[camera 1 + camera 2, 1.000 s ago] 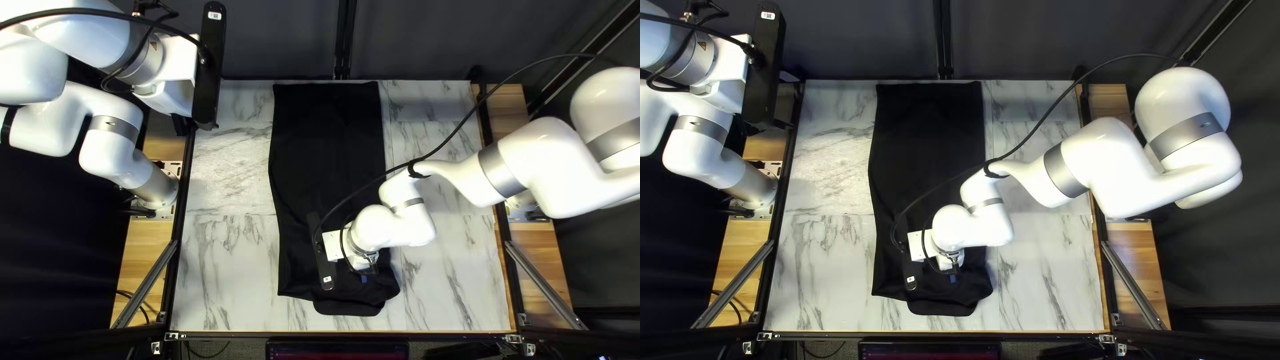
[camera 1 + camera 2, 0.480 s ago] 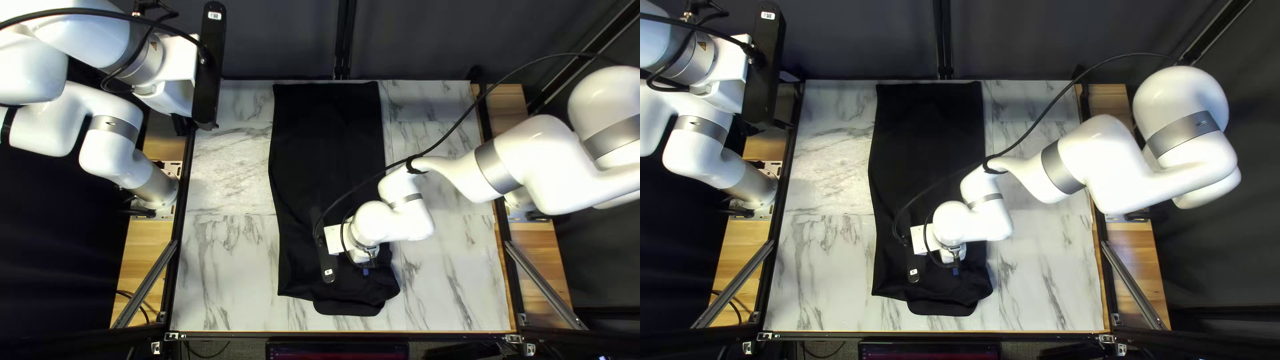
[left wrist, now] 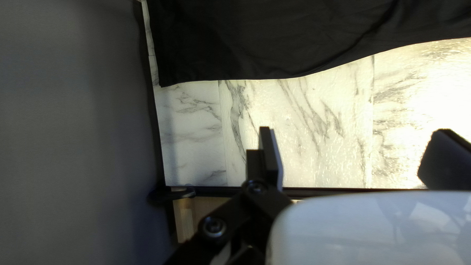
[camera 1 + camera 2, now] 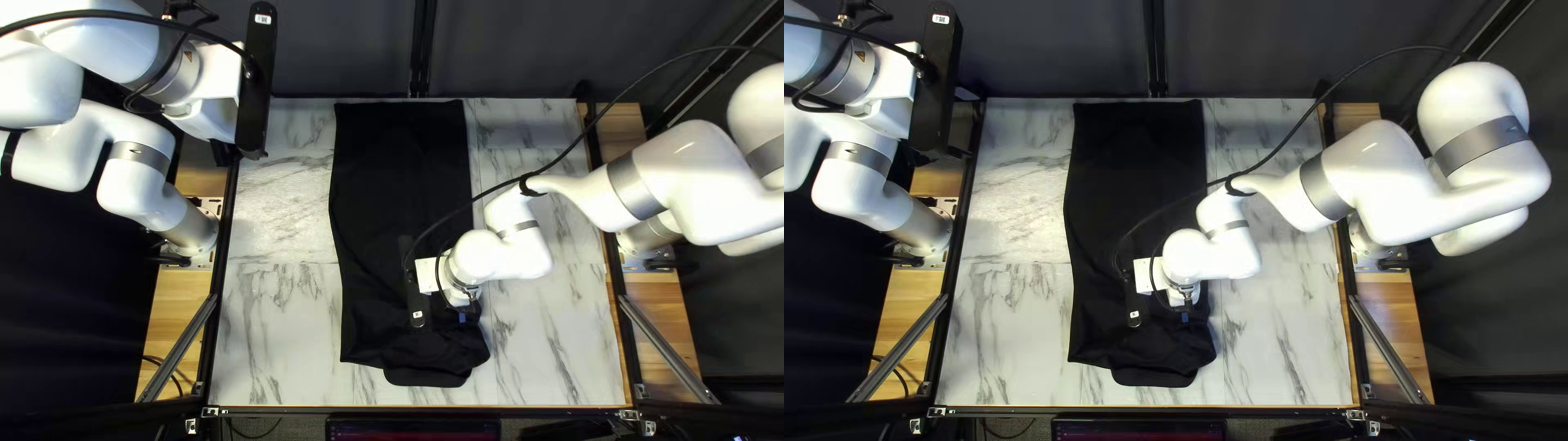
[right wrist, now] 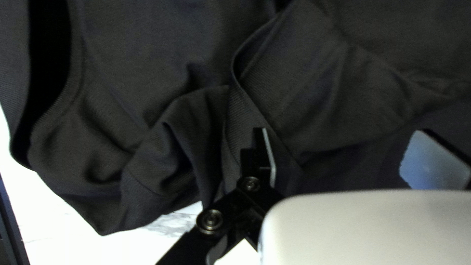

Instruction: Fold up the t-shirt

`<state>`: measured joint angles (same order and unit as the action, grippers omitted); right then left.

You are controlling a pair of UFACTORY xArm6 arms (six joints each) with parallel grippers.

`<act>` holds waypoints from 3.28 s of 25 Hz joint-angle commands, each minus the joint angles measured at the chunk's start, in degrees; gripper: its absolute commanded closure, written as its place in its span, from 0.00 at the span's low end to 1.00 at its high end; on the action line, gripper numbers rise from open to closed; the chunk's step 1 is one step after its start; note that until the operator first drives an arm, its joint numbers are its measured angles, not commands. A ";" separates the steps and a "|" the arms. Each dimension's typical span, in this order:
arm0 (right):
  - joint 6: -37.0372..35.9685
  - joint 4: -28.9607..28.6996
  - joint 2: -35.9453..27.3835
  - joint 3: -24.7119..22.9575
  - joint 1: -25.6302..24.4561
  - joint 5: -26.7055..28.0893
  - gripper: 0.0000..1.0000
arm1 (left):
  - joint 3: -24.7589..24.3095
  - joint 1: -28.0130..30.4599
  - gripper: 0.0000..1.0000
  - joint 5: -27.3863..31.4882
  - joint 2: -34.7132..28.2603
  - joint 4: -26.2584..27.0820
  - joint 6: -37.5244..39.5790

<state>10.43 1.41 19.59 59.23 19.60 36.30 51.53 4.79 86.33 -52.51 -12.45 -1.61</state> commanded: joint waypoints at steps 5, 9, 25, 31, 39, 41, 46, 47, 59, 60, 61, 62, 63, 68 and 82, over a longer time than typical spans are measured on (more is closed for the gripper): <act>1.06 2.10 4.46 6.56 1.17 2.76 0.00 | 0.00 0.00 0.00 0.00 0.00 0.00 0.00; 0.96 2.75 5.65 7.94 1.24 4.15 0.00 | 0.00 0.00 0.00 0.00 0.00 0.00 0.00; 0.71 3.15 6.33 9.45 2.56 7.03 0.96 | 0.00 0.00 0.00 0.00 0.00 0.00 0.00; 1.98 4.15 5.24 10.35 3.47 9.35 0.96 | 0.00 0.00 0.00 0.00 0.00 0.00 0.00; 3.79 5.33 0.38 6.74 3.22 8.79 0.95 | 0.00 0.00 0.00 0.00 0.00 0.00 0.00; 4.71 5.71 -1.63 4.57 2.91 8.19 0.96 | 0.00 0.00 0.00 0.00 0.00 0.00 0.00; 8.20 6.65 -6.79 -2.33 1.63 5.83 0.98 | 0.00 0.00 0.00 0.00 0.00 0.00 0.00; 9.40 6.92 -7.63 -3.66 1.40 4.97 0.98 | 0.00 0.00 0.00 0.00 0.00 0.00 0.00; 32.74 14.12 -15.34 -14.53 2.75 2.68 0.68 | 0.00 0.00 0.00 0.00 0.00 0.00 0.00; 33.83 14.37 -15.32 -14.35 2.99 3.25 0.52 | 0.00 0.00 0.00 0.00 0.00 0.00 0.00; 35.46 14.62 -15.07 -13.73 3.35 4.43 0.34 | 0.00 0.00 0.00 0.00 0.00 0.00 0.00; 36.23 14.60 -14.74 -13.05 3.55 5.32 0.11 | 0.00 0.00 0.00 0.00 0.00 0.00 0.00; 36.51 14.50 -14.41 -12.35 3.69 5.97 0.00 | 0.00 0.00 0.00 0.00 0.00 0.00 0.00; 35.95 14.05 -10.79 -5.32 4.65 11.53 0.00 | 0.00 0.00 0.00 0.00 0.00 0.00 0.00; 0.19 3.27 1.37 4.83 -1.64 6.96 0.00 | 0.00 0.00 0.00 0.00 0.00 0.00 0.00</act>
<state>20.95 9.29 19.07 62.78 19.95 44.67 51.53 4.79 86.33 -52.51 -12.45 -1.61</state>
